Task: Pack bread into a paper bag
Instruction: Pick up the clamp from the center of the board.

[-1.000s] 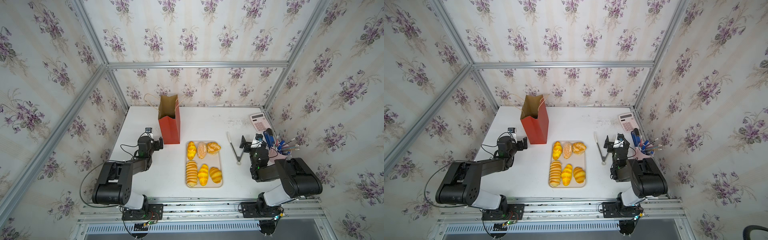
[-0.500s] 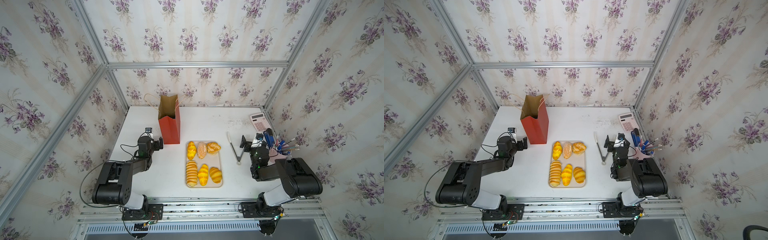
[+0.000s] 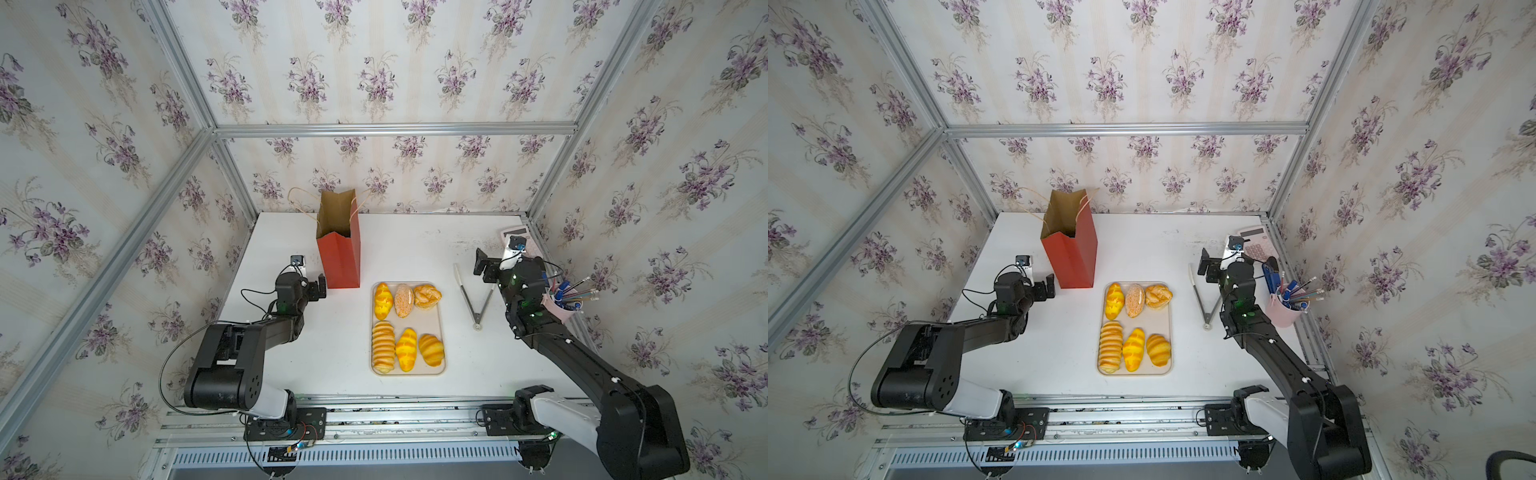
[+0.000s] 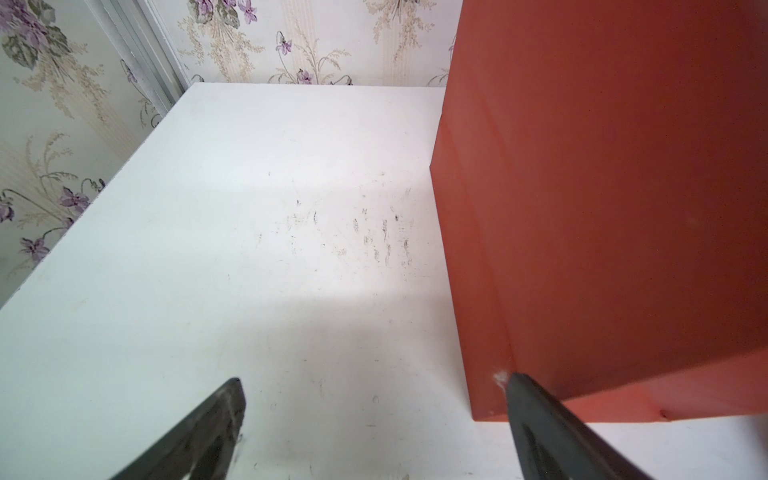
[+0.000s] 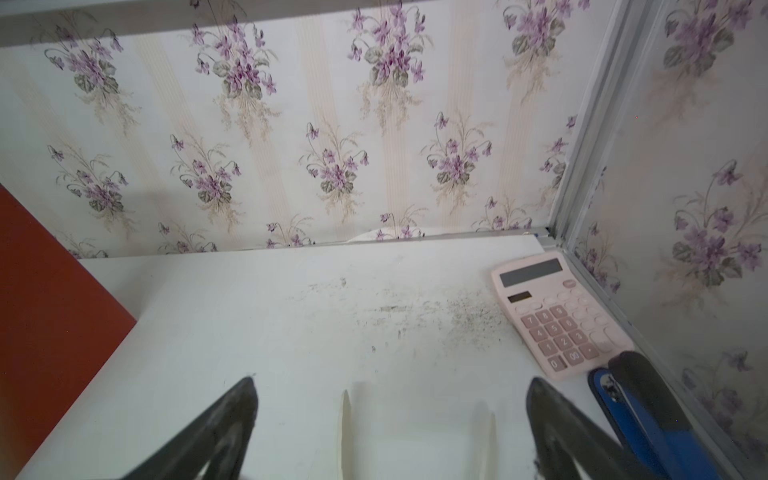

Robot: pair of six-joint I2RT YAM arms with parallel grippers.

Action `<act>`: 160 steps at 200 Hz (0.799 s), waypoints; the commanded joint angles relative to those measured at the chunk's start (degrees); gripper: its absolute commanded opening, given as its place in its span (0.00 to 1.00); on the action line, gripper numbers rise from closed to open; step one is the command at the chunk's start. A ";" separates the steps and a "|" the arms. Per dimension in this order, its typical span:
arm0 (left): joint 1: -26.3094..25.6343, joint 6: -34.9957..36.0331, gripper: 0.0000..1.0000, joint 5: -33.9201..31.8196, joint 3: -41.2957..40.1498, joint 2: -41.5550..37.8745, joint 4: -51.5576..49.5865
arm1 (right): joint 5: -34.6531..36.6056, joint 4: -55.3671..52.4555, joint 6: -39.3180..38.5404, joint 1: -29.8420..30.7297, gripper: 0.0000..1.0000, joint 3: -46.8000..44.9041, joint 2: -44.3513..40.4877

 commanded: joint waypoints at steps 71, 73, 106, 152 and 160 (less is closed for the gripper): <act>0.06 0.07 1.00 0.44 0.37 0.03 0.41 | 3.83 -29.11 6.66 2.65 1.00 5.83 9.68; 0.09 0.07 1.00 0.45 0.37 -0.02 0.45 | 3.86 -29.04 6.66 2.65 1.00 5.77 10.05; 0.03 0.07 1.00 0.16 0.39 -0.31 0.72 | 1.83 -29.38 5.22 2.73 1.00 7.12 13.81; -0.18 -0.76 1.00 -1.32 7.62 -7.75 -16.85 | 0.81 -29.65 3.89 2.82 1.00 6.17 15.09; -0.18 -1.60 1.00 -2.37 7.67 -9.00 -17.83 | -0.11 -29.90 4.25 2.91 1.00 6.23 15.45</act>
